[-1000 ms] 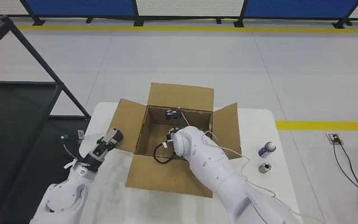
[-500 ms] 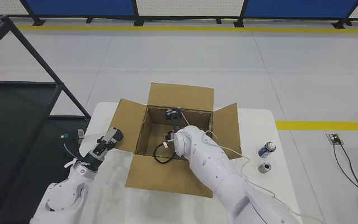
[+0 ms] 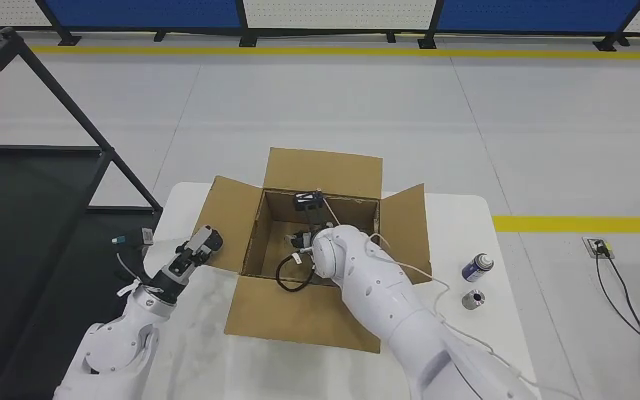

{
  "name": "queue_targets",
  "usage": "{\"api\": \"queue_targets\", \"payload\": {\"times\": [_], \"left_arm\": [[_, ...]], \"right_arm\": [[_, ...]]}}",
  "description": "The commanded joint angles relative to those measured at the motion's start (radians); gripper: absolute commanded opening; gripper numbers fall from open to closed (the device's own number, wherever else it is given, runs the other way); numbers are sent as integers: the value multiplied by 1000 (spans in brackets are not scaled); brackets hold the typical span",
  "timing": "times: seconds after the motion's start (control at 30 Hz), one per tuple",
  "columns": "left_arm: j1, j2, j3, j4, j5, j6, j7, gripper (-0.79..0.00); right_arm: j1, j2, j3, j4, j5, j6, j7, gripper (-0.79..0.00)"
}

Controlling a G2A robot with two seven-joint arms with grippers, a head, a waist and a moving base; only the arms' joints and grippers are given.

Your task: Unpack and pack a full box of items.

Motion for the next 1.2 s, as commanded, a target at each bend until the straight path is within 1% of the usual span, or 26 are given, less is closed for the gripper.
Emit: {"api": "queue_targets", "payload": {"times": [0.0, 0.33, 0.53, 0.63, 0.87, 1.13, 1.17], "left_arm": [[-4, 0, 3, 0, 3, 2, -1, 0], [-15, -1, 11, 1, 10, 11, -2, 0], [-17, 0, 11, 4, 11, 13, 1, 0], [-16, 0, 11, 3, 10, 13, 3, 0], [-15, 0, 10, 1, 10, 13, 5, 0], [-23, 0, 15, 4, 9, 16, 1, 0], [-25, 0, 16, 5, 10, 16, 0, 0]], "right_arm": [[-4, 5, 4, -12, -6, -4, -9, -22], [-59, 39, 21, -151, -71, 39, -37, -12], [-112, 74, 46, -280, -130, 80, -29, -28], [-149, 97, 66, -363, -170, 108, -22, -18], [-275, 162, 132, -621, -300, 164, 32, -22], [-501, 242, 256, -1022, -485, 182, 117, -28], [-530, 249, 272, -1070, -506, 181, 127, -18]]}}
